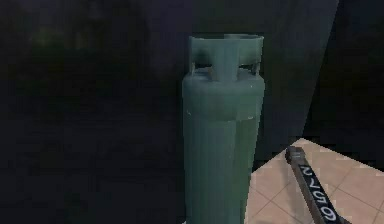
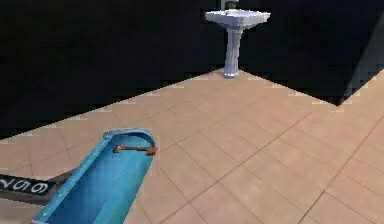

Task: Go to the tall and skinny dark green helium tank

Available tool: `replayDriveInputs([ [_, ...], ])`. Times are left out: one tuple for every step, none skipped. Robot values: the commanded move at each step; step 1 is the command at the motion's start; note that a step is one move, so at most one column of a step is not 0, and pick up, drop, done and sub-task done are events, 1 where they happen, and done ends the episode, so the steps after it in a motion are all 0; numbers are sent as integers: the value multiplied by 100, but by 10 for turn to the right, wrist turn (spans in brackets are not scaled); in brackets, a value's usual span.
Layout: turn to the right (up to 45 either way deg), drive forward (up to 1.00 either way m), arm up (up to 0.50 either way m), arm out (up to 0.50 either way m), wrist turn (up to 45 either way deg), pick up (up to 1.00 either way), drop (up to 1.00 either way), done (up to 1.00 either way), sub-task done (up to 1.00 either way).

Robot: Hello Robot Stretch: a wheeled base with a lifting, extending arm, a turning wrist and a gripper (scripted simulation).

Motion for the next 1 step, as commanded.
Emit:
replayDriveInputs([
  [0, 0, 0, 0, 0, 0, 0, 100, 0],
])
